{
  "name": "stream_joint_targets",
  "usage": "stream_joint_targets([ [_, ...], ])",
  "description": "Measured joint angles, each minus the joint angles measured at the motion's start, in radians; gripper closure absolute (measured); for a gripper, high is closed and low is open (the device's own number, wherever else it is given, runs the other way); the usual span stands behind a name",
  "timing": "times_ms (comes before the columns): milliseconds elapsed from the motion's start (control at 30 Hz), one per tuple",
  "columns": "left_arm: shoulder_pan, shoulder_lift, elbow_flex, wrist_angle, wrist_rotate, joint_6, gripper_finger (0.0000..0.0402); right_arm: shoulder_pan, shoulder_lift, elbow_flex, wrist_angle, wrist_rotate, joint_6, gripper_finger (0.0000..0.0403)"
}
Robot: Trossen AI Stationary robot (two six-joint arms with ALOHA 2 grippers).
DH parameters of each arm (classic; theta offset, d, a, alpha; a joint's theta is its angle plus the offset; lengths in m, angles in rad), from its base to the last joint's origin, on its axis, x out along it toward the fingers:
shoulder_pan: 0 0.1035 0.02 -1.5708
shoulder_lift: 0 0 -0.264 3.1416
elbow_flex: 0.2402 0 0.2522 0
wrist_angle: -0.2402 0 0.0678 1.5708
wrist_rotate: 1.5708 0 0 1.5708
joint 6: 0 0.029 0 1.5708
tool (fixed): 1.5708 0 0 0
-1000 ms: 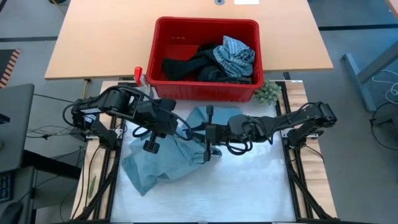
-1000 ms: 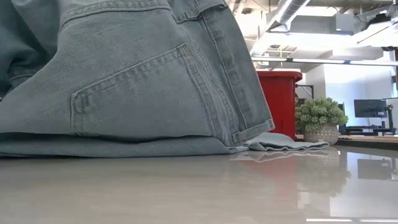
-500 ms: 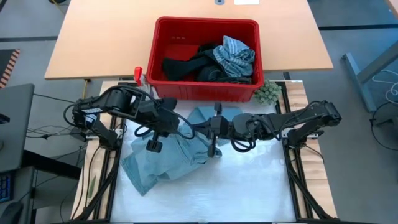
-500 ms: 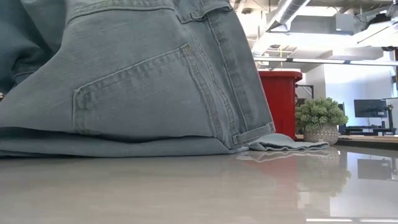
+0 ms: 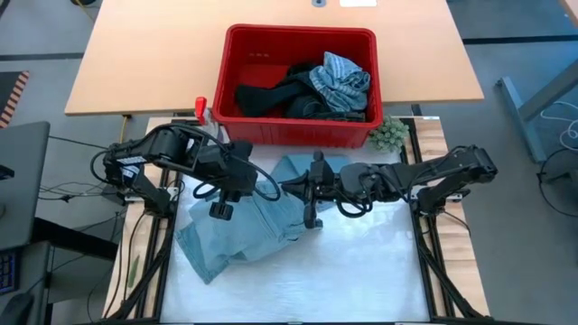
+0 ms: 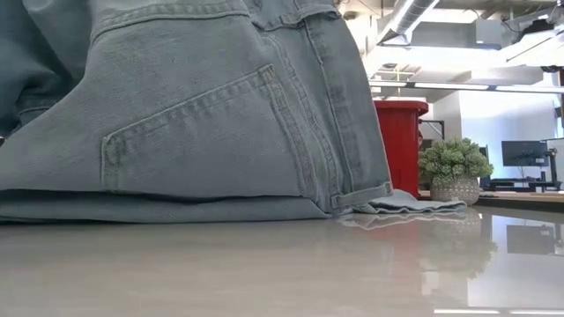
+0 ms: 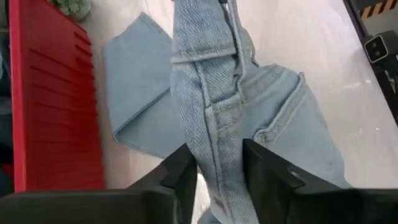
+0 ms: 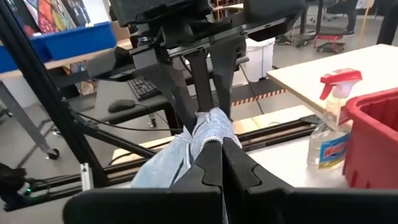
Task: Fold laundry
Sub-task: Fold the blue pants from the red laundry bin
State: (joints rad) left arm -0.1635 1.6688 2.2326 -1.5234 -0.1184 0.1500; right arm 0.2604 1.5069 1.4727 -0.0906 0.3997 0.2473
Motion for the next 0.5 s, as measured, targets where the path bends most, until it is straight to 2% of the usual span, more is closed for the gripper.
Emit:
stream_joint_targets([
  [200, 0.001, 0.011, -0.007, 0.047, -0.001, 0.014, 0.0246, 0.0, -0.001, 0.0, 0.002, -0.03, 0.017, 0.0385],
  [500, 0.008, 0.027, -0.064, 0.09, 0.002, 0.032, 0.0242, 0.0, 0.0, 0.0, -0.018, -0.035, 0.017, 0.0385],
])
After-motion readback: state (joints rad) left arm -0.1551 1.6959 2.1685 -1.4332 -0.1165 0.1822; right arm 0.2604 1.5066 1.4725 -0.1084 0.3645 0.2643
